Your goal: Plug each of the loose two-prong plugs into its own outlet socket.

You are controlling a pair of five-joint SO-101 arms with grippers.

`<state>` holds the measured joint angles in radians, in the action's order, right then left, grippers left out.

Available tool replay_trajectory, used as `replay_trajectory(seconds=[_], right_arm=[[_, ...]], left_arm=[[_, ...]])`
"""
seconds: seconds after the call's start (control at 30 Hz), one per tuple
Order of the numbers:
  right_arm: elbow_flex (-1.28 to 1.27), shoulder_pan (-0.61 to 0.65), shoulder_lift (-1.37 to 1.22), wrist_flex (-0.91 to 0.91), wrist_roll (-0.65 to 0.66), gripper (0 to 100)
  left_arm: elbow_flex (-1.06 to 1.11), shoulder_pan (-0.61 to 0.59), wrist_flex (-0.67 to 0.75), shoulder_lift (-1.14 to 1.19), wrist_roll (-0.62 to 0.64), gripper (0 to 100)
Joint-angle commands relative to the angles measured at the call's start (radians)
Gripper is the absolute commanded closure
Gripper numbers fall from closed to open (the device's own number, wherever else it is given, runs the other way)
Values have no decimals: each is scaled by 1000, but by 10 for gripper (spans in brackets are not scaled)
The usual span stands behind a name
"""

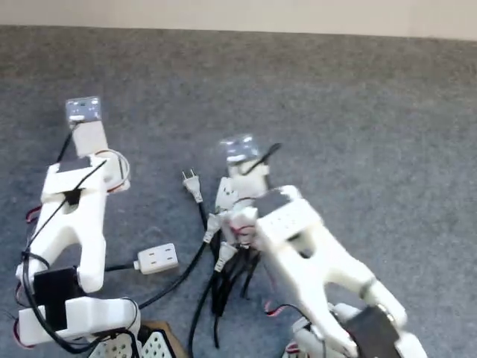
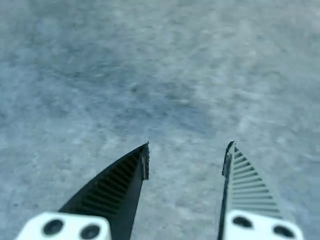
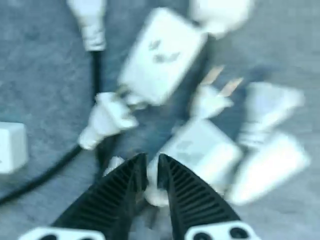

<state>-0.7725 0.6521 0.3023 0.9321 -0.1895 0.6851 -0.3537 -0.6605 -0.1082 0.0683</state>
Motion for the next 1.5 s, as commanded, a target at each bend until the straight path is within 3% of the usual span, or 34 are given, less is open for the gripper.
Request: replay_trajectory(seconds=[0.0,0.07,0.23,0.47,0.77,0.93,1.2,1.47], right_arm=[[50,107,-54,-88,-207,943],[48,134,-71,-124,-292,943],[42,134,-85,-220,-292,932],[-10,137,-85,-298,-298,750],[-136,148,-87,-476,-298,742],[-142,202,-74,-470,-296,742],[-19,188,-74,-295,-250,742],[-10,219,-74,-294,-241,742]], left_arm=[[-7,-28,20,4,11,748],[-7,-28,20,5,11,748],[-7,-27,20,5,11,748],[-7,-25,20,7,11,748],[-5,-22,20,8,11,748],[-4,-21,20,10,11,748],[-2,-4,20,10,9,748],[-2,1,21,10,9,748]])
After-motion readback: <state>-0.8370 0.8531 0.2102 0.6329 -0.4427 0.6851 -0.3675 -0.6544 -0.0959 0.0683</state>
